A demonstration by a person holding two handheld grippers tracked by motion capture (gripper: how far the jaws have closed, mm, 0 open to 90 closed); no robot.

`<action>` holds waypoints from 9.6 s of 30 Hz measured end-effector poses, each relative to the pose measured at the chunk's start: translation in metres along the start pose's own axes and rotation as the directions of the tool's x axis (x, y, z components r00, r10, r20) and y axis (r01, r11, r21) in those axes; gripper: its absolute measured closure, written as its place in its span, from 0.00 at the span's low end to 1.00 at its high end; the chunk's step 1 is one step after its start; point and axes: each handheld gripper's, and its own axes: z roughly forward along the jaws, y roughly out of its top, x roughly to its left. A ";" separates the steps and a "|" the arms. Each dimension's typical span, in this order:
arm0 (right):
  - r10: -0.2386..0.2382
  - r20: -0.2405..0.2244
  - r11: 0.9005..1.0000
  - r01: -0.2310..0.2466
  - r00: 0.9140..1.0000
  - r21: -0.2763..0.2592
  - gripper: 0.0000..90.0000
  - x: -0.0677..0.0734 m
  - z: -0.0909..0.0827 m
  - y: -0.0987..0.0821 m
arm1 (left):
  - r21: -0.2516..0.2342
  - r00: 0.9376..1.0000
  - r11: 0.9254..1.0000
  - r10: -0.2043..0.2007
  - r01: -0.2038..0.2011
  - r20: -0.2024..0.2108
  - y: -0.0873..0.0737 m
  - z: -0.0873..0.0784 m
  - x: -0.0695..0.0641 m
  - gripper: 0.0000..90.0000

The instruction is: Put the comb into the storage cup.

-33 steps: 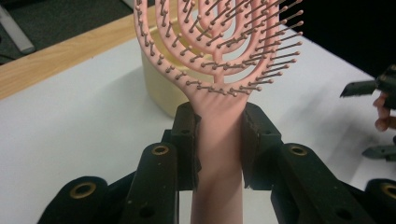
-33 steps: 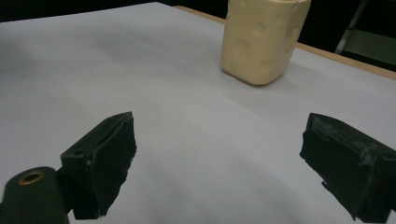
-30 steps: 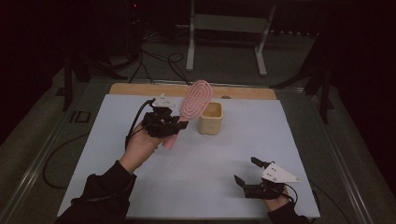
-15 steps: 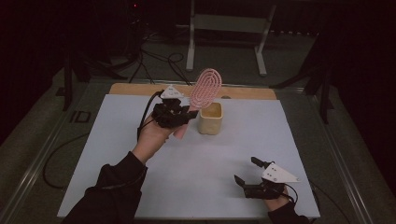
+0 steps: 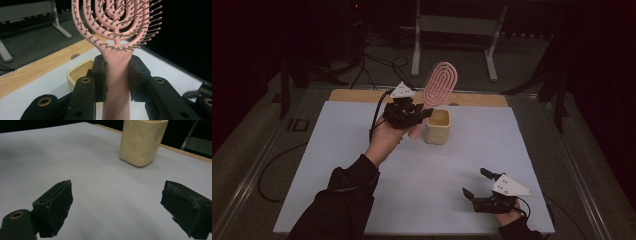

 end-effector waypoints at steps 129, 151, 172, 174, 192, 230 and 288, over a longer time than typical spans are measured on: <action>0.014 -0.038 1.000 -0.014 0.999 -0.010 0.11 0.000 0.001 0.000 | -0.046 0.996 0.999 0.030 -0.026 0.084 -0.047 0.121 0.046 0.09; 0.013 -0.034 1.000 -0.014 0.999 -0.011 0.11 0.000 0.000 0.000 | 0.036 0.987 0.998 0.050 -0.056 0.150 -0.042 0.102 0.050 0.00; 0.009 -0.027 1.000 -0.009 1.000 -0.007 0.11 -0.001 0.001 0.000 | 0.064 0.972 0.991 0.098 -0.114 0.215 -0.047 0.073 0.052 0.00; 0.008 -0.028 1.000 -0.009 1.000 -0.013 0.11 -0.001 0.001 0.001 | 0.066 0.970 0.991 0.099 -0.117 0.221 -0.048 0.072 0.052 0.00; -0.010 -0.005 1.000 0.010 1.000 -0.004 0.11 -0.002 0.002 0.001 | 0.063 0.966 0.988 0.122 -0.140 0.229 -0.057 0.042 0.055 0.00; -0.008 -0.006 1.000 0.008 1.000 -0.011 0.11 0.000 0.003 0.003 | 0.077 0.976 0.986 0.136 -0.150 0.169 -0.106 -0.041 0.066 0.00; -0.020 -0.015 1.000 0.020 1.000 -0.001 0.11 0.001 0.008 0.004 | 0.109 0.999 0.993 0.039 -0.041 0.021 -0.222 -0.154 0.059 0.00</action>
